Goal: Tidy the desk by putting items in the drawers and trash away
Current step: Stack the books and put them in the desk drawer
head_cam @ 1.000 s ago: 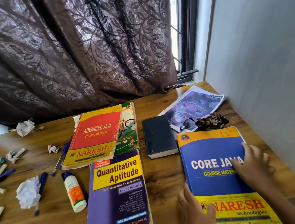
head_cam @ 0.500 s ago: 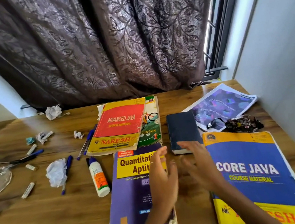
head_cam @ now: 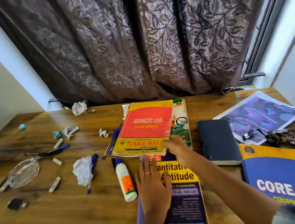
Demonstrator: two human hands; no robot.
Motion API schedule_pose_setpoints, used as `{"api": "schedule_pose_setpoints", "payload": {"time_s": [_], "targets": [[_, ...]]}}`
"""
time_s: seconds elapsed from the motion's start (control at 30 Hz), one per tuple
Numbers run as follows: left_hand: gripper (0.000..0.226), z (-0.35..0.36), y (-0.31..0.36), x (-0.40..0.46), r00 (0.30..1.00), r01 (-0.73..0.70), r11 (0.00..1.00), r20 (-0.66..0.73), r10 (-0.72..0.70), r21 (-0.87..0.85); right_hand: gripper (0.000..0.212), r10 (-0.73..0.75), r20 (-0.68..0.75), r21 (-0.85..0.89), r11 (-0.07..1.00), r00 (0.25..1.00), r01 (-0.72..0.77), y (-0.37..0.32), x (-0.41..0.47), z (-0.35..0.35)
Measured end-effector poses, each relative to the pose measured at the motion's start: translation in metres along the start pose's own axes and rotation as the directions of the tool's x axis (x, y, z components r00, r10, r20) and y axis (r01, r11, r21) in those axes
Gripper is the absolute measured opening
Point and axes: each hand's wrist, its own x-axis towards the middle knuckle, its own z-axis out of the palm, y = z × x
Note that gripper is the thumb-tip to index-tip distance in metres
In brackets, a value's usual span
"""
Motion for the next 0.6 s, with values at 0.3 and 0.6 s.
{"api": "schedule_pose_setpoints", "payload": {"time_s": [0.3,0.6], "targets": [[0.060,0.001,0.001,0.004,1.000,-0.030,0.997,0.005,0.029,0.078,0.036,0.127,-0.061,0.063,0.990,0.990,-0.123,-0.019,0.021,0.025],[0.058,0.001,-0.001,0.004,0.999,-0.038,0.996,-0.003,0.038,0.085,0.033,-0.166,-0.108,-0.062,0.985,0.980,0.160,-0.004,0.021,0.038]]}}
